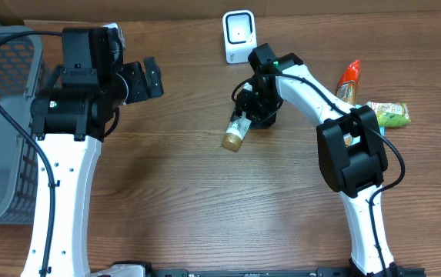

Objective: Scan the item barcode

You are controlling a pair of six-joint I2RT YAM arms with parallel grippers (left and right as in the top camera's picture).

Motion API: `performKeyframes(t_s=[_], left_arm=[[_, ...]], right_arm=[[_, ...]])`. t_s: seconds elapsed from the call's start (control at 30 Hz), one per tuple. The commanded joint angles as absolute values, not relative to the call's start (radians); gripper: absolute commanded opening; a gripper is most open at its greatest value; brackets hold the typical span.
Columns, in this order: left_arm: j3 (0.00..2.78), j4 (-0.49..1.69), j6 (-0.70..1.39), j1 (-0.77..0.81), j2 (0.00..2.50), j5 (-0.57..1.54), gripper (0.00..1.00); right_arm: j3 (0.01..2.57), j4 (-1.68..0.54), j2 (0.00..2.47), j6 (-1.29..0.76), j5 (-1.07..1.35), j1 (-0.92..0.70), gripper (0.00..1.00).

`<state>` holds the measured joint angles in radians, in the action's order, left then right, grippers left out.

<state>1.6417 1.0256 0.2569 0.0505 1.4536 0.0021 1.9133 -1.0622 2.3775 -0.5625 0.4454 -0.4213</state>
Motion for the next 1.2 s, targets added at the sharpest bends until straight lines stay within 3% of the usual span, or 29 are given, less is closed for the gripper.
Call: performKeyframes(t_s=[0.0, 0.13, 0.33, 0.47, 0.53, 0.7, 0.87, 1.17], left_arm=[[1.650, 1.024, 0.270, 0.053, 1.453, -0.010, 1.00], [1.650, 1.024, 0.270, 0.053, 1.453, -0.010, 1.00], [1.650, 1.024, 0.270, 0.053, 1.453, -0.010, 1.00], [1.650, 1.024, 0.270, 0.053, 1.453, -0.011, 1.00], [1.650, 1.024, 0.270, 0.053, 1.453, -0.010, 0.99], [1.650, 1.024, 0.270, 0.053, 1.453, -0.010, 1.00], [1.650, 1.024, 0.270, 0.053, 1.453, -0.010, 0.99], [1.650, 1.024, 0.270, 0.053, 1.453, -0.010, 0.99]], right_arm=[[1.889, -1.047, 2.391, -0.580, 0.420, -0.424, 0.43], [1.890, -1.048, 2.390, -0.572, 0.421, -0.424, 0.25], [1.911, -1.065, 2.390, -0.481, 0.458, -0.424, 0.20], [1.974, -1.155, 2.390, -0.281, 0.458, -0.423, 0.31], [2.019, -1.242, 2.390, -0.087, 0.443, -0.424, 0.34], [2.049, -1.388, 2.390, 0.167, 0.240, -0.433, 0.44], [2.059, -1.409, 2.390, 0.182, 0.142, -0.435, 0.55], [2.234, -1.494, 2.390, 0.105, 0.143, -0.429, 0.47]])
